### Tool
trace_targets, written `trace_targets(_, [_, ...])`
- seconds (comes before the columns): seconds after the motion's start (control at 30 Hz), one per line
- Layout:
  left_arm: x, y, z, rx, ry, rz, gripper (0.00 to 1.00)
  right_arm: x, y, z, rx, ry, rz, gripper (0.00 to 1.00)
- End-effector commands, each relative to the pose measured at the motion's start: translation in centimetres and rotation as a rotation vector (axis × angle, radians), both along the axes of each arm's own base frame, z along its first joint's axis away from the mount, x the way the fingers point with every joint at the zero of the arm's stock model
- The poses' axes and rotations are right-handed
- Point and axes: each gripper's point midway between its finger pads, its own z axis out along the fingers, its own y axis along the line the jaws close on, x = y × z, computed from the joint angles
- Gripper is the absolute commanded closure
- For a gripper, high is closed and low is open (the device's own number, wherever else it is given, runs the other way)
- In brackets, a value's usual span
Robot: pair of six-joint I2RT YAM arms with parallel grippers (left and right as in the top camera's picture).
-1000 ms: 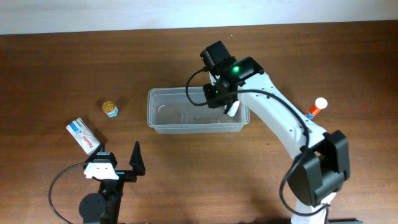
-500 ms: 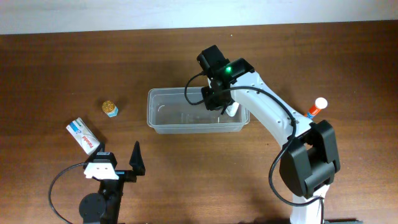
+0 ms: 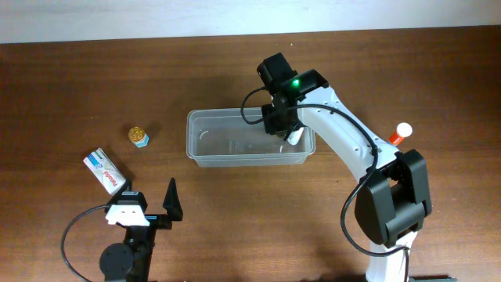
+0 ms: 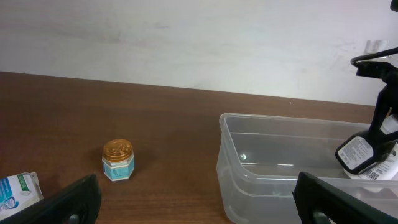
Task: Pack container
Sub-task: 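Lift the dark bottle and carry it into the container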
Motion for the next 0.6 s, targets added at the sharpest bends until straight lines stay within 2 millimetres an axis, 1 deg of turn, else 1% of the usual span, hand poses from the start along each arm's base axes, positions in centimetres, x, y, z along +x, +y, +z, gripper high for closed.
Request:
trace_targets(0.0, [-0.01, 0.18, -0.12, 0.013, -0.003, 0.008, 0.01, 0.76, -0.61, 0.74, -0.018, -0.033, -0.054, 0.85])
trace_targets(0.1, [-0.01, 0.18, -0.12, 0.013, -0.003, 0.008, 0.01, 0.73, -1.01, 0.73, -0.029, -0.033, -0.099, 0.85])
trace_targets(0.37, [-0.01, 0.18, -0.12, 0.013, -0.003, 0.008, 0.01, 0.72, -0.97, 0.72, -0.026, -0.033, -0.106, 0.85])
trace_targets(0.57, [-0.01, 0.18, -0.12, 0.013, -0.003, 0.008, 0.01, 0.35, -0.68, 0.64, -0.011, -0.016, -0.109, 0.84])
